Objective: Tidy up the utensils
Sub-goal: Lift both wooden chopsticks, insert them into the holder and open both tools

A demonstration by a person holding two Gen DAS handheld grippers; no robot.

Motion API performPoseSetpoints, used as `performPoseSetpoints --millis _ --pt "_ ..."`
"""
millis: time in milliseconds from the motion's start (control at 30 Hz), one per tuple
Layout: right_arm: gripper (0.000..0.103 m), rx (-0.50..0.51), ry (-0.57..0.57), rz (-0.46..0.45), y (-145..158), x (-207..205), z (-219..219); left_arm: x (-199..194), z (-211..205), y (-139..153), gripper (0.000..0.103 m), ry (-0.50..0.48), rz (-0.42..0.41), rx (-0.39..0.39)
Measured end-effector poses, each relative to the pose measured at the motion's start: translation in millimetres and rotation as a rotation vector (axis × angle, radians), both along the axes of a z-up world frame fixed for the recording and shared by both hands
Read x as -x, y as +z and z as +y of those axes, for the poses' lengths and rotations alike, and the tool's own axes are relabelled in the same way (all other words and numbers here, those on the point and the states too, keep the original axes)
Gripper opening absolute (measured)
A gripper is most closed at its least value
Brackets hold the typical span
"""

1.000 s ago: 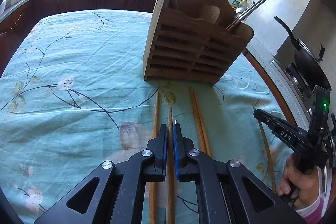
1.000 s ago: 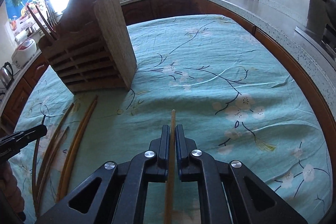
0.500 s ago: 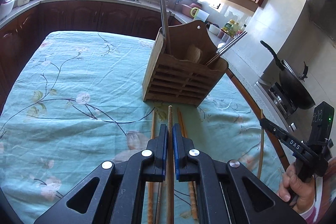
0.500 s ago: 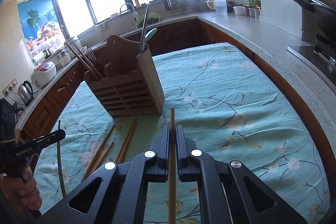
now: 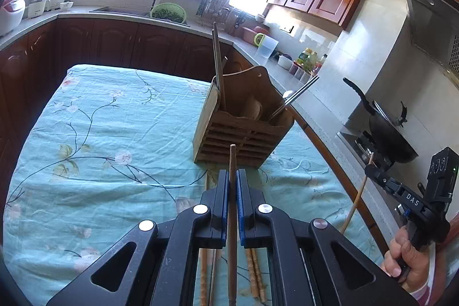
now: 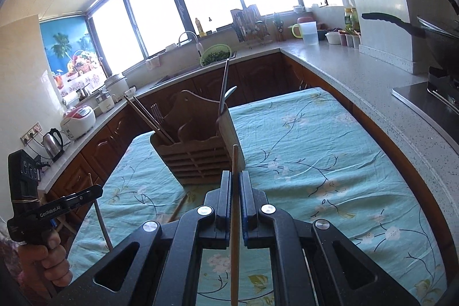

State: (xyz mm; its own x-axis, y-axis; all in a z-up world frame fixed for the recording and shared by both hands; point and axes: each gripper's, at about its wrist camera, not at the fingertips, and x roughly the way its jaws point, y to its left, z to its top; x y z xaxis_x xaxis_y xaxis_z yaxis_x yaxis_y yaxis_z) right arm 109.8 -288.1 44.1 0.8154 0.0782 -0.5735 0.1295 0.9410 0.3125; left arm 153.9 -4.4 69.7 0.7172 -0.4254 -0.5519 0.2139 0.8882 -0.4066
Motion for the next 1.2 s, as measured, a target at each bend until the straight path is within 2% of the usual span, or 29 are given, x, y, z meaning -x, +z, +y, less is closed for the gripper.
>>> performPoseSetpoints --millis 833,1067,1200 --pt "0.005 -0.009 0.005 -0.111 33.9 -27.4 0.6 -10.8 5.1 20.0 0.003 0.026 -0.095 0.017" --pt "0.005 -0.012 -0.004 -0.181 53.3 -53.3 -2.2 -31.4 5.9 31.7 0.003 0.059 -0.15 0.029" --pt "0.005 0.01 -0.027 -0.251 74.5 -75.4 -3.9 -46.4 6.4 51.0 0.003 0.097 -0.231 0.04"
